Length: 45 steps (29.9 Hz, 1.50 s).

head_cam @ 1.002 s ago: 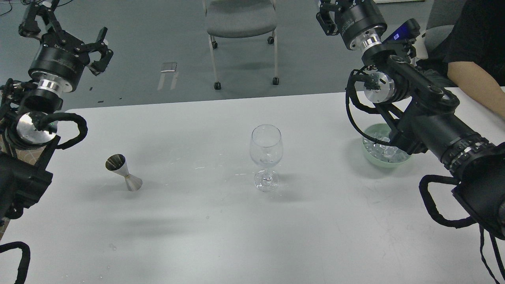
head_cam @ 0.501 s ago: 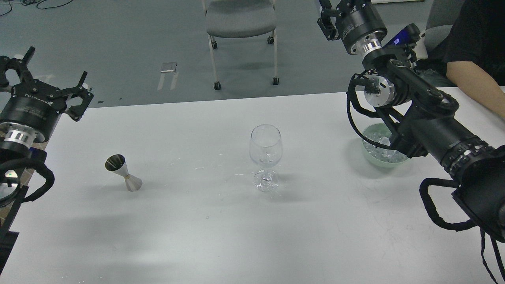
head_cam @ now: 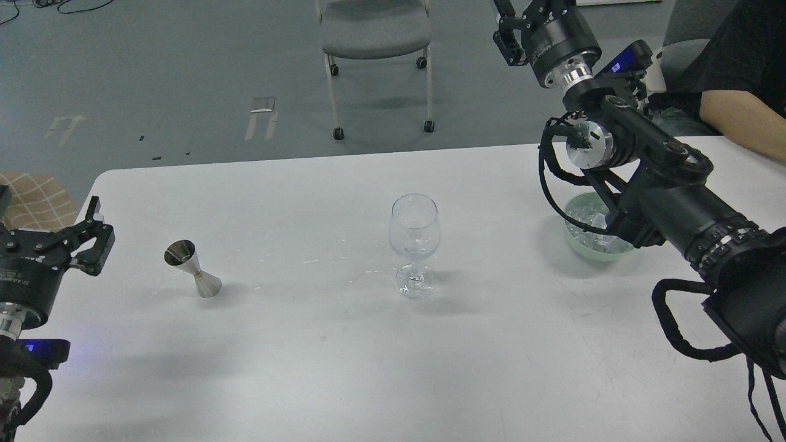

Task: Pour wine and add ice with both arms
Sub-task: 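Lower the left gripper toward the metal jigger, then close the left gripper around the metal jigger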

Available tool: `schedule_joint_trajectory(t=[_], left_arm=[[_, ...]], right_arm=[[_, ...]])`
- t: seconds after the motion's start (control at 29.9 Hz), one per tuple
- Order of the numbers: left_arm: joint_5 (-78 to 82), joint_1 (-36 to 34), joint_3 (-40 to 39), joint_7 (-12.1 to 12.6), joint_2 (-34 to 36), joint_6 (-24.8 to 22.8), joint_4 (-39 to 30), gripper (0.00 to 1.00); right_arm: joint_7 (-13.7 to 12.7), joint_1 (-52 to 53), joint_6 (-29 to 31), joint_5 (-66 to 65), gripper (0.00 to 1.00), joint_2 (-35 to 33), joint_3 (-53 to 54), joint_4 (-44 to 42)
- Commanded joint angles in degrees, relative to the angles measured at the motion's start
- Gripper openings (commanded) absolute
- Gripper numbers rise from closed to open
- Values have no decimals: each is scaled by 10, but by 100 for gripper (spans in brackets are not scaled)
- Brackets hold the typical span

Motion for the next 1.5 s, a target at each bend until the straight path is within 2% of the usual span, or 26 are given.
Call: schedule_joint_trajectory(t=[0.0, 0.03, 0.13, 0.23, 0.33, 0.4, 0.6, 0.77, 0.84, 1.07, 1.24, 1.47], left_arm=[[0, 38, 3, 16, -28, -8, -2, 99], [0, 38, 3, 16, -28, -8, -2, 99], [0, 53, 6, 37, -44, -18, -2, 99], [0, 80, 9, 69, -50, -39, -2, 99], [0, 113, 24, 88, -64, -83, -2, 99], [3, 127, 39, 86, -70, -105, -1, 99], [31, 117, 59, 79, -75, -105, 35, 99], [51, 60, 71, 78, -117, -101, 68, 99], [72, 37, 78, 78, -125, -94, 115, 99], [79, -2, 91, 78, -135, -94, 161, 99], [79, -39, 91, 78, -134, -96, 224, 99], [79, -41, 101, 76, -133, -96, 230, 99]], right_arm=[[0, 1, 0, 0, 100, -1, 0, -1], [0, 1, 0, 0, 100, -1, 0, -1], [0, 0, 0, 0, 100, -1, 0, 0], [0, 0, 2, 0, 100, -2, 0, -1], [-1, 0, 2, 1, 100, -2, 0, -1], [-2, 0, 1, 1, 100, -2, 0, -1], [-3, 0, 1, 1, 100, -1, 0, -1], [-3, -7, 1, 1, 100, -1, 0, -1], [-3, -7, 2, 1, 100, -1, 0, -1], [-3, -6, 1, 1, 100, -2, 0, -1], [-3, -7, 0, 0, 100, -1, 0, -1], [-3, -7, 0, -1, 100, -2, 0, -1]])
